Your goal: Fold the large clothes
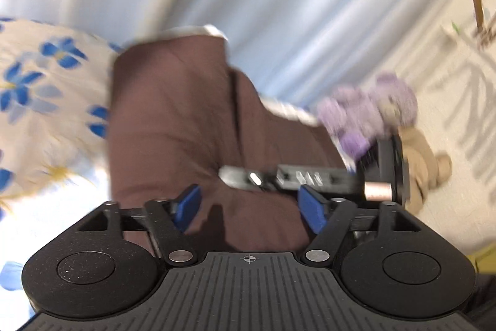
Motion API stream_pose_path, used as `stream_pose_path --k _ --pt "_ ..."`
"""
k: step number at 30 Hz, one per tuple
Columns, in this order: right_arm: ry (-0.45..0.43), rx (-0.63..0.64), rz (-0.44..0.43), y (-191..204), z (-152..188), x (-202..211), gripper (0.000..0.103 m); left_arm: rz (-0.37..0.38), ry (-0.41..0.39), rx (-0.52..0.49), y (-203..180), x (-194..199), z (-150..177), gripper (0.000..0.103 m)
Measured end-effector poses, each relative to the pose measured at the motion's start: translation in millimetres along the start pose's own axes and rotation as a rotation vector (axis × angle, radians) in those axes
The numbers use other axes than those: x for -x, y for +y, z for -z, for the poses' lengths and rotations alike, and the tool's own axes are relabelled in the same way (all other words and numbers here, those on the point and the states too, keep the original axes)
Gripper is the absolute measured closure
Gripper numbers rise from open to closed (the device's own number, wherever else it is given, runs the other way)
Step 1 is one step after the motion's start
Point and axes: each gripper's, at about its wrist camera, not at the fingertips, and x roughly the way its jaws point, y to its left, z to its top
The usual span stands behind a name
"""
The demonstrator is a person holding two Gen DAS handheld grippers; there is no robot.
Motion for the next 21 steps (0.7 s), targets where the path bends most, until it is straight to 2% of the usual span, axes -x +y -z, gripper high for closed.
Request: stream_pose_path --k 3,5,8,12,15,19,21 --pt "-0.009 0.006 -0.005 -0.3 1.9 -1.1 0.081 -0.120 -0.100 0.087 39.0 3.2 -11.3 0.021" --pt "-0.013 0.010 -0.004 0.0 2.9 -1.0 0.081 -0.190 -0.122 0.175 65.6 -11.2 -14.3 0.024" --pt "-0.017 0.016 -0.001 1.5 3.9 -0.5 0.081 -0.165 -0.085 0.314 94.4 -42.8 -13.0 0.031" --pt "-0.016 0.017 0.002 3.6 3.7 0.3 0.080 -0.117 -0.074 0.407 104.3 -61.5 -4.2 0.031" --pt "-0.015 0.021 0.006 4.8 3.5 -0.4 0.079 -0.100 -0.061 0.395 101.8 -64.6 -8.0 0.031" --pt "-0.021 0.063 0.017 13.6 -0.4 -0.4 0.067 -0.119 -0.048 0.340 90.2 -69.7 -9.9 0.029" --pt "-0.026 0.101 0.029 20.7 -3.6 -3.7 0.065 -0.132 -0.050 0.323 87.8 -71.4 -9.0 0.029"
